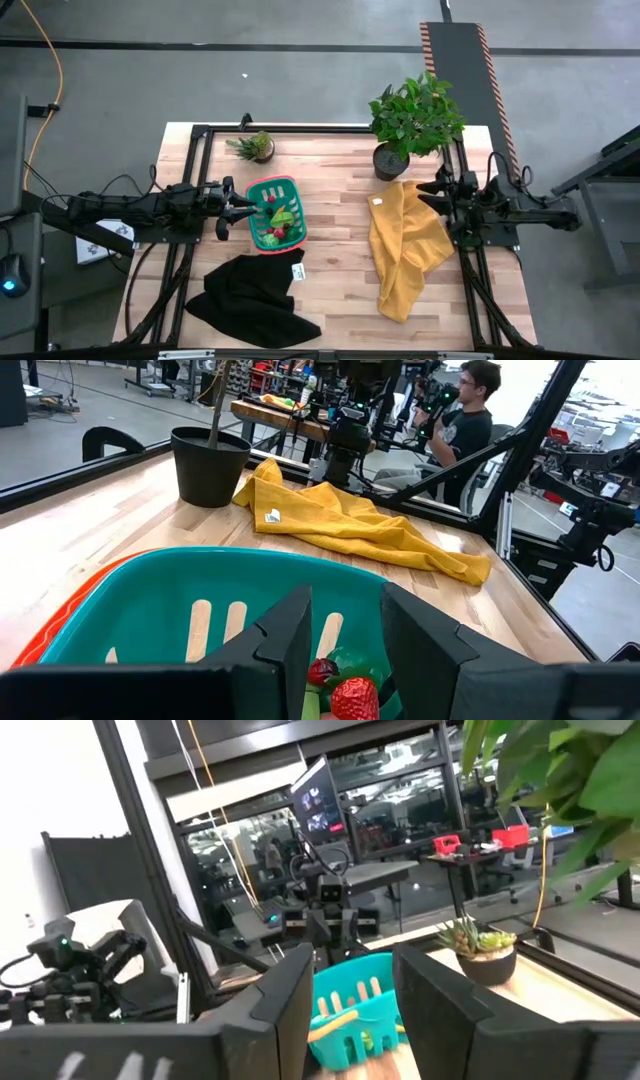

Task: Pick and placing Produce into tupperware
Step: Return to Home Position

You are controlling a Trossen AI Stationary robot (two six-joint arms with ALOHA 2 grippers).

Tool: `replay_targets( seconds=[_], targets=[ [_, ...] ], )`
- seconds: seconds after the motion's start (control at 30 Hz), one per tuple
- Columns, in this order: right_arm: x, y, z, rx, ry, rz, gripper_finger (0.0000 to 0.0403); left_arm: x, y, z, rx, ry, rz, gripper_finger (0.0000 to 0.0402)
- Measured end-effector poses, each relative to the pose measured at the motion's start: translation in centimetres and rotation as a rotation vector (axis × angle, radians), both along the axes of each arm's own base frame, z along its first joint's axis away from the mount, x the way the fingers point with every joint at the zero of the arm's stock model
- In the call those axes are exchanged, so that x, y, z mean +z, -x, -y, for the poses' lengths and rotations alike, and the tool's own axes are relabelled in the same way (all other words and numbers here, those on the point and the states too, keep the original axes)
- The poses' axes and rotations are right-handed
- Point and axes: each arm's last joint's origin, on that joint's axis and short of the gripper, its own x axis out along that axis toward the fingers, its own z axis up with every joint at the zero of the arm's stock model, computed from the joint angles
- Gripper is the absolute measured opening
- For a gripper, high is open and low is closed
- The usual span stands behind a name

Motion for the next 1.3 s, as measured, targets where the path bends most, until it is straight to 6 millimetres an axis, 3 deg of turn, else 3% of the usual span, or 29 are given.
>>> replay_targets(
  seconds=[0.17, 0.4, 1.07, 1.3],
  targets=[
    [-0.3, -0.1, 0.0, -0.001, 0.0, -0.008, 0.013, 0.0, 0.0, 0.0, 0.0, 0.0, 0.0, 0.0111],
    [-3.1, -1.2, -0.1, 0.03, -0.059, 0.057, 0.013, 0.0, 0.0, 0.0, 0.0, 0.0, 0.0, 0.0111],
    [-4.3, -1.5, -0.1, 0.028, -0.027, -0.039, 0.013, 0.0, 0.0, 0.0, 0.0, 0.0, 0.0, 0.0111],
    [-4.8, -1.6, -0.1, 0.03, -0.046, 0.004, 0.0105, 0.0, 0.0, 0.0, 0.0, 0.0, 0.0, 0.0111]
  ],
)
